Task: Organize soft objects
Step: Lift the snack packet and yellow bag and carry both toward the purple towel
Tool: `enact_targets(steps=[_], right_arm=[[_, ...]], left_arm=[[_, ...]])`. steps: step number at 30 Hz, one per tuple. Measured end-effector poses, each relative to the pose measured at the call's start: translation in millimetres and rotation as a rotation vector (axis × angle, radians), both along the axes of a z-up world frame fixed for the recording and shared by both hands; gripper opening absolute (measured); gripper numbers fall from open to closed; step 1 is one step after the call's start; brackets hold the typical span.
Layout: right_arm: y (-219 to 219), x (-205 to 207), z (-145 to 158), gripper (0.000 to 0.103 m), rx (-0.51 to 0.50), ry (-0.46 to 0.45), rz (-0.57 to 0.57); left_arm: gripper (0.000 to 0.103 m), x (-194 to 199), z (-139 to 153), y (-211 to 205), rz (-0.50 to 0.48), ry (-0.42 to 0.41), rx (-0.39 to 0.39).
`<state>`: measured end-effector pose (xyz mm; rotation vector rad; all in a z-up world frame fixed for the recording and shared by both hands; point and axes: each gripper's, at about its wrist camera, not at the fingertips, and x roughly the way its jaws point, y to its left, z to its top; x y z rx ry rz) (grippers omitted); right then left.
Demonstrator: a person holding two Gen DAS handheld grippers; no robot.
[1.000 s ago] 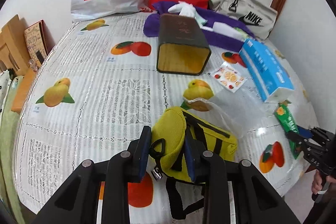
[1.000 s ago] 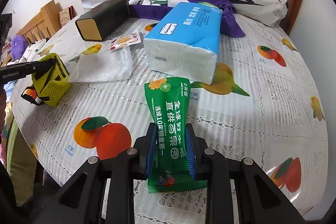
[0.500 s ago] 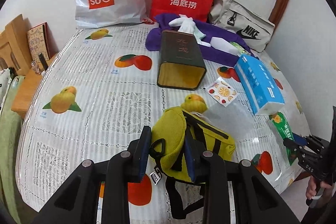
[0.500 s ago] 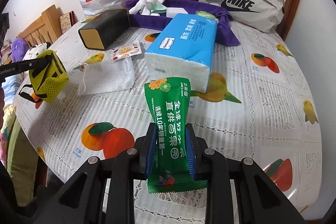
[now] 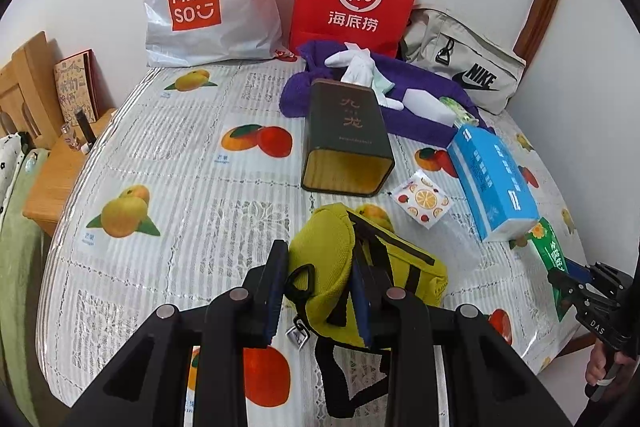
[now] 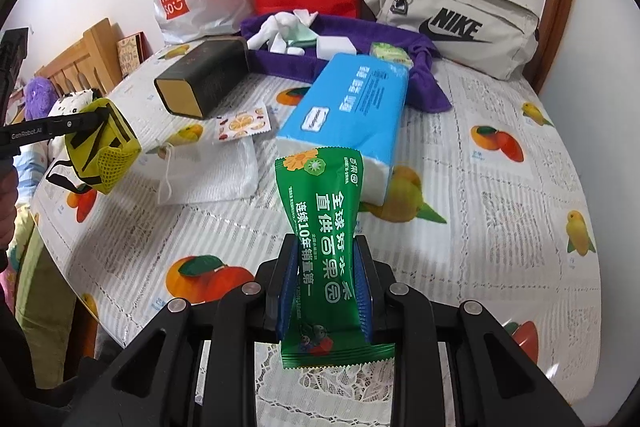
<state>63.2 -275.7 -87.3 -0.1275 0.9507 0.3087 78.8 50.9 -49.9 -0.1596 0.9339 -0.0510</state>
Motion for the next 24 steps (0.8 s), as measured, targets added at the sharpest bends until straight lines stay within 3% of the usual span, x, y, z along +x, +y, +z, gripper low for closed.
enact_targets(steps=[24], right_arm=[[-5.6,48.4,31.4,0.027,0.004,-0.044,-0.016]], left_arm=[[0.028,54.6,29.4,-2.0,0.0,-0.029,-0.016]])
